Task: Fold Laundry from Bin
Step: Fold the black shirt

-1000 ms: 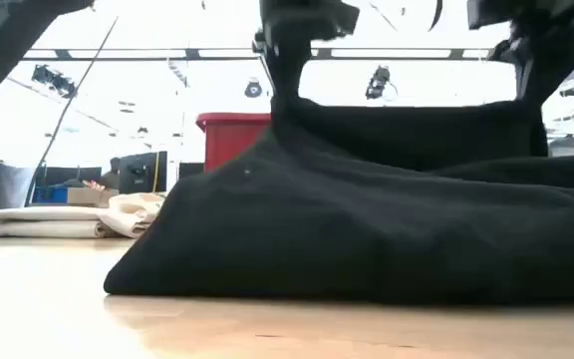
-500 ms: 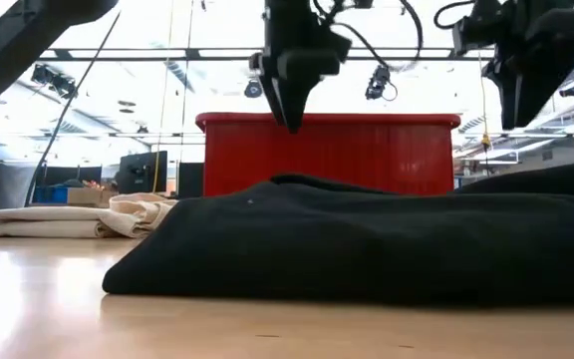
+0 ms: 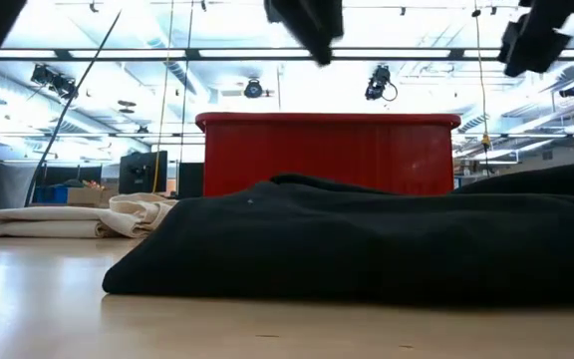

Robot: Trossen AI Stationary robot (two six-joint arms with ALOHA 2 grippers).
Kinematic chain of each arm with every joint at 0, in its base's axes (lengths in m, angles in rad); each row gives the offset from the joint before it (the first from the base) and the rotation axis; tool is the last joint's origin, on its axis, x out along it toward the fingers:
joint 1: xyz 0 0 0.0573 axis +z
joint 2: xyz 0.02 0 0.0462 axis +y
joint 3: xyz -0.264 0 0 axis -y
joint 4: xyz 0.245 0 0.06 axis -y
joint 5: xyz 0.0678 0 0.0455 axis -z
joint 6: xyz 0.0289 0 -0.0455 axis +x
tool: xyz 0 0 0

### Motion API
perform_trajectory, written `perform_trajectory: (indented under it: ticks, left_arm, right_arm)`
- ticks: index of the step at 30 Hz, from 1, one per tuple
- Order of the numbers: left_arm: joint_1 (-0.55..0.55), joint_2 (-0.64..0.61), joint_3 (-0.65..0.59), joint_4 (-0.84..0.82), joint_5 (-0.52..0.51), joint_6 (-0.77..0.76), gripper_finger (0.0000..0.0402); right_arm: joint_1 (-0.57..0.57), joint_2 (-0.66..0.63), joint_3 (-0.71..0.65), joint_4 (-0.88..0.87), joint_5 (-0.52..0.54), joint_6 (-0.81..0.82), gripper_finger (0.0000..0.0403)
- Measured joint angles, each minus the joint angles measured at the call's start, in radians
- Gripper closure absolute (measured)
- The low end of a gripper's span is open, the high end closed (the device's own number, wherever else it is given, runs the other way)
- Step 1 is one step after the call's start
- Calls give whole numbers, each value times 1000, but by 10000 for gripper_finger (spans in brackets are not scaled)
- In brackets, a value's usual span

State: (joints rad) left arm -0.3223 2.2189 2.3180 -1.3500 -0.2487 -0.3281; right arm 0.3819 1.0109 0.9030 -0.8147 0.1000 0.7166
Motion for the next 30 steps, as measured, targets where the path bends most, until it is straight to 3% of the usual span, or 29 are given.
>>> perform_trajectory:
  ticks: [5, 13, 21, 30]
  left_arm:
    - [-101, 60, 0, 18, 6, 2, 164]
    - [-189, 121, -2, -10, 45, -90, 180]
    - [-233, 206, -1, 2, 33, -95, 145]
    - [-187, 300, -1, -71, 29, -45, 125]
  right_arm:
    - [127, 40, -94, 214, 32, 101, 196]
    - [318, 257, -101, 388, 103, 154, 198]
    - [396, 372, -101, 531, 118, 256, 198]
    - [427, 380, -101, 625, 176, 314, 198]
